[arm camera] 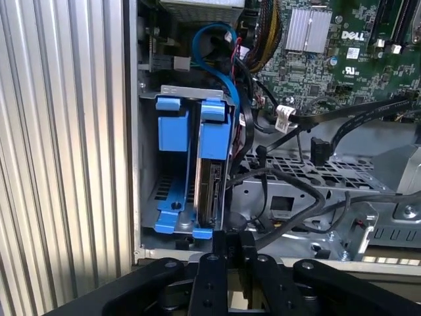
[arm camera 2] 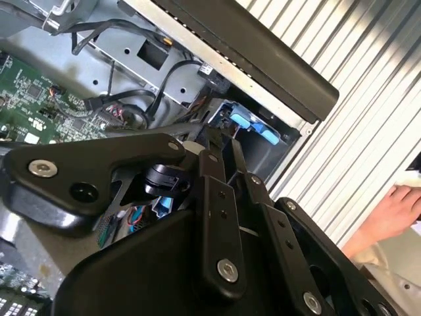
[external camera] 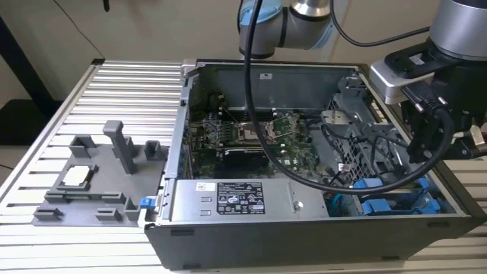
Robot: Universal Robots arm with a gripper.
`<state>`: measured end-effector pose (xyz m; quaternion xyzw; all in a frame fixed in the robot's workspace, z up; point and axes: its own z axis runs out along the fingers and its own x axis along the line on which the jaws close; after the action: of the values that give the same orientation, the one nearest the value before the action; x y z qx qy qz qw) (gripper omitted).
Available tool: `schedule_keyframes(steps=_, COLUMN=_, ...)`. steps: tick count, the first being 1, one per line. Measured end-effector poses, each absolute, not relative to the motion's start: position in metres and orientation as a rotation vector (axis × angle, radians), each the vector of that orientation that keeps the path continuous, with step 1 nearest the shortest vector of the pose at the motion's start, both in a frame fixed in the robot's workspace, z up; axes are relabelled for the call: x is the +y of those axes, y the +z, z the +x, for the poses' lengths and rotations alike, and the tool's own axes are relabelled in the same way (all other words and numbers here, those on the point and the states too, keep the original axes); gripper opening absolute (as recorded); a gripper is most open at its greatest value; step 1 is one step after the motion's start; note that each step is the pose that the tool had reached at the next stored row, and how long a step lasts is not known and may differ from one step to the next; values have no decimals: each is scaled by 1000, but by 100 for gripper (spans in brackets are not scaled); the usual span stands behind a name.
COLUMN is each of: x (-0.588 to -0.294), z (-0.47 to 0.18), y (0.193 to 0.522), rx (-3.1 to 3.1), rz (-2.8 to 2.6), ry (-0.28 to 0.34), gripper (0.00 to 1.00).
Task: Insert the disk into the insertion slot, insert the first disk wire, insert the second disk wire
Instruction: 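Insert the first disk wire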
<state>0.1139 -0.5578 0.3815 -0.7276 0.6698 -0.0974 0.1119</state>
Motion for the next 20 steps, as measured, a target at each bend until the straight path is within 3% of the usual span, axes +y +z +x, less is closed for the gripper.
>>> schedule_keyframes(steps=20, x=-558, z=154, y=381, rx=2122, rz=-2323, ry=-85, gripper=19)
